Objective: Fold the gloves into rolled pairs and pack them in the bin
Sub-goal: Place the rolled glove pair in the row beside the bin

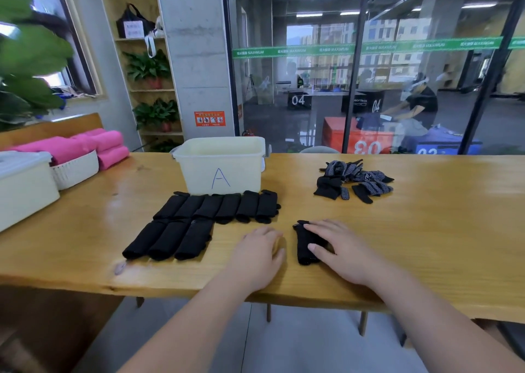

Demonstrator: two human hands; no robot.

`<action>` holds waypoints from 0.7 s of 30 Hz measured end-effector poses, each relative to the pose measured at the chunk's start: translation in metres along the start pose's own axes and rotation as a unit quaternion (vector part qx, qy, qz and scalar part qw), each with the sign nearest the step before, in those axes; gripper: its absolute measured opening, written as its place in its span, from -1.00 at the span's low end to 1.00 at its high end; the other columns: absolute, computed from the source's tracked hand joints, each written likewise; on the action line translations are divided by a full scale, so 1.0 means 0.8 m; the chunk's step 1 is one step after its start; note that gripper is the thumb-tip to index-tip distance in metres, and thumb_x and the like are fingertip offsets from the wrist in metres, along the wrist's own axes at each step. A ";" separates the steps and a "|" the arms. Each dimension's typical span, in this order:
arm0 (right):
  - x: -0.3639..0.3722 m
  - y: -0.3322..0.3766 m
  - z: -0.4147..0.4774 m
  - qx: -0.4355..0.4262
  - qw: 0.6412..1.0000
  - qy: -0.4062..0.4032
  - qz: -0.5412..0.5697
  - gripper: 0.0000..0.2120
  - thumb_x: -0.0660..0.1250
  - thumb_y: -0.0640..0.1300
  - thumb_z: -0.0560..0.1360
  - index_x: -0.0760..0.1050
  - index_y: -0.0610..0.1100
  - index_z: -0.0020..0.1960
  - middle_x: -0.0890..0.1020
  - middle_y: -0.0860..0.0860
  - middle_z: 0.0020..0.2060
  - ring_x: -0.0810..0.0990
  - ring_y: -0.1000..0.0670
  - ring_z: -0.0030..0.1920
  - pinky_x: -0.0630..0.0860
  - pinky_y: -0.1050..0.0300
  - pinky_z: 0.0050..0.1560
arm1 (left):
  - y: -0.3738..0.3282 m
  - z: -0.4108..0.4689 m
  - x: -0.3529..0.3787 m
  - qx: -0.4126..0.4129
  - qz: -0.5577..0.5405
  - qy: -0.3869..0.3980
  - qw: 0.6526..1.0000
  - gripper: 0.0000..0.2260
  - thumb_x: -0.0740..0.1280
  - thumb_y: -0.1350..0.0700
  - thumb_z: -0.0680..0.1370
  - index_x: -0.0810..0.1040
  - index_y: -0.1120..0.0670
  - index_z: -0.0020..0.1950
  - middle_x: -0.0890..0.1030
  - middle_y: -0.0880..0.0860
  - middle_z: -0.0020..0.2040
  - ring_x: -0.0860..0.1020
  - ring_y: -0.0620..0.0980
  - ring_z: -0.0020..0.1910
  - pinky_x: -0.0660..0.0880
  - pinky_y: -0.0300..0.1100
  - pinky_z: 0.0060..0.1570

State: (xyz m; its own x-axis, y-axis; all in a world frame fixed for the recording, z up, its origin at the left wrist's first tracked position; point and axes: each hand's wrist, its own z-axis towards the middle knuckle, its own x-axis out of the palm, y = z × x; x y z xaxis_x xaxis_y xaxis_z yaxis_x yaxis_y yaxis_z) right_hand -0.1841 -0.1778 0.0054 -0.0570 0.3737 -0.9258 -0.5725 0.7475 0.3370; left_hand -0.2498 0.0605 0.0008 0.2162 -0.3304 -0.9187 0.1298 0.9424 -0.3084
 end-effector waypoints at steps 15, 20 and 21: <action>0.055 0.130 0.056 -0.061 0.998 0.020 -0.015 -0.43 0.09 0.29 0.69 0.19 0.19 0.66 0.22 0.22 0.64 0.09 0.04 0.66 0.12 -0.07 0.65 | 0.109 -0.059 -0.051 -0.012 0.118 -0.078 0.990 -0.61 0.17 -0.11 0.72 0.44 -0.11 0.55 0.37 -0.11 0.58 0.22 -0.07 0.62 0.03 -0.06 0.66; 0.072 0.158 0.075 -0.063 0.997 0.011 -0.032 -0.41 0.04 0.33 0.68 0.17 0.20 0.67 0.21 0.21 0.65 0.05 0.04 0.68 0.12 -0.11 0.65 | 0.140 -0.067 -0.056 -0.059 0.157 -0.097 0.981 -0.41 -0.10 -0.22 0.67 0.44 -0.06 0.58 0.32 -0.05 0.65 0.14 -0.03 0.68 -0.07 -0.01 0.68; 0.075 0.162 0.078 -0.063 0.997 0.008 -0.033 -0.41 0.04 0.33 0.68 0.17 0.20 0.67 0.21 0.21 0.65 0.05 0.03 0.68 0.12 -0.11 0.65 | 0.146 -0.068 -0.058 -0.068 0.160 -0.095 0.980 -0.35 -0.16 -0.24 0.65 0.40 -0.05 0.61 0.29 -0.05 0.67 0.10 -0.03 0.69 -0.09 0.01 0.68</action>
State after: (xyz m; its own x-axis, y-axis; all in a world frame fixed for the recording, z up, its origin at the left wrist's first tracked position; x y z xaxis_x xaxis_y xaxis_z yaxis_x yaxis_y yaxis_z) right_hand -0.2106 -0.0240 0.0045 -0.0286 0.3158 -0.9484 -0.6738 0.6947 0.2517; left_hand -0.2972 0.1885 -0.0056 0.4020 -0.0077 -0.9156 -0.1009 0.9935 -0.0526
